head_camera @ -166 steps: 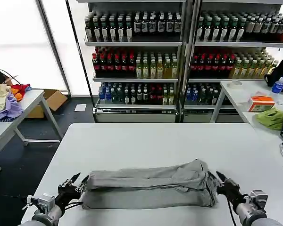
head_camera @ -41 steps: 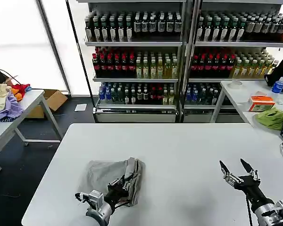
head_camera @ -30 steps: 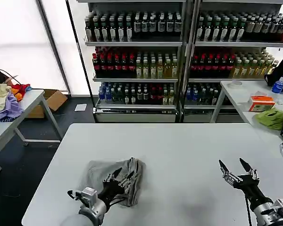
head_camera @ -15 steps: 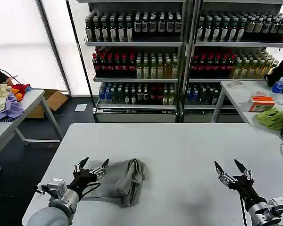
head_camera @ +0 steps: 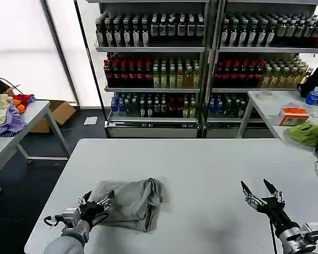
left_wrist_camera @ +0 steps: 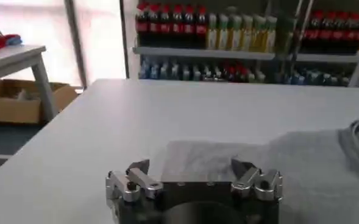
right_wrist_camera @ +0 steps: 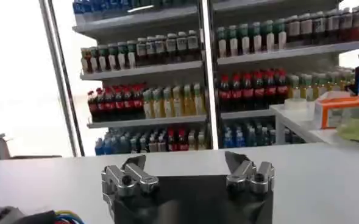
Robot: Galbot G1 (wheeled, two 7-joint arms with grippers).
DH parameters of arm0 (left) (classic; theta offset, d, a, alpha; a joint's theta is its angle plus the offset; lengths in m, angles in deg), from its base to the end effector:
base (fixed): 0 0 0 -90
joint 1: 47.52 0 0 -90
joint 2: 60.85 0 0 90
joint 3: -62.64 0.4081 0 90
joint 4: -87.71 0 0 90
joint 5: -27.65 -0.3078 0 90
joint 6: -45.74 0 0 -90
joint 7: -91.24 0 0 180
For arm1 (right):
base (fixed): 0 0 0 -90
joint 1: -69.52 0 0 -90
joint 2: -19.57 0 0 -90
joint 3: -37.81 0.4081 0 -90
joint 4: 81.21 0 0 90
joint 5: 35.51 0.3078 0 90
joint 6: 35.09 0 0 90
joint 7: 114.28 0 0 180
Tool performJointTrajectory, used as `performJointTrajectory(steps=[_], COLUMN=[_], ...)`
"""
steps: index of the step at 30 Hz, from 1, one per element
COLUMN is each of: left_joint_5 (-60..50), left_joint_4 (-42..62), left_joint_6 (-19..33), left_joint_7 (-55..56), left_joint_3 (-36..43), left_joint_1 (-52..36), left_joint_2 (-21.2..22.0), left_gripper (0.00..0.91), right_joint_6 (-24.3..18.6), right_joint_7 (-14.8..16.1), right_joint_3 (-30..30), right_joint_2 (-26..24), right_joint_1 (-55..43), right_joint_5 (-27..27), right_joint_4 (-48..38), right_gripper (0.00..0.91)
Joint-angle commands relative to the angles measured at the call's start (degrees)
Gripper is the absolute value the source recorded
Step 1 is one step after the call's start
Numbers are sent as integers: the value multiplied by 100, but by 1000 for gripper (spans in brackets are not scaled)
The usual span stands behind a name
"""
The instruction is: Fold and organize the clothes.
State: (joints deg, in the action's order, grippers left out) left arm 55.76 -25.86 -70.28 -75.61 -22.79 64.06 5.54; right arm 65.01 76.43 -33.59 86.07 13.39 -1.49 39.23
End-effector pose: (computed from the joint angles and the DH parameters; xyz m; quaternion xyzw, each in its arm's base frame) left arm 0.1621 0.0936 -0.3547 -0.0150 -0.9693 0.0137 0.2450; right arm 0.0988 -0.1782 -0.3041 0.0720 -0.9936 -0.0485 0.0721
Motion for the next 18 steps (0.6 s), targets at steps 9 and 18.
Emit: performJointTrajectory(steps=[9,18], left_joint_5=[-426,-357], left_joint_4=[331,391], left_joint_6=[323,538], left_joint_7=[-17,-85], left_joint_3=[193,104], left_joint_1=[244,309], left_joint_2=[542,765], left_gripper=[10,10], right_joint_6=[17,-46], right_joint_7=[-6,-31], right_joint_3=[-68,-33], right_joint_2=[65,51], right_joint_1=[-65,-120], right_joint_5=[-9,101], right_joint_4=[48,-85], right_gripper=[907,907])
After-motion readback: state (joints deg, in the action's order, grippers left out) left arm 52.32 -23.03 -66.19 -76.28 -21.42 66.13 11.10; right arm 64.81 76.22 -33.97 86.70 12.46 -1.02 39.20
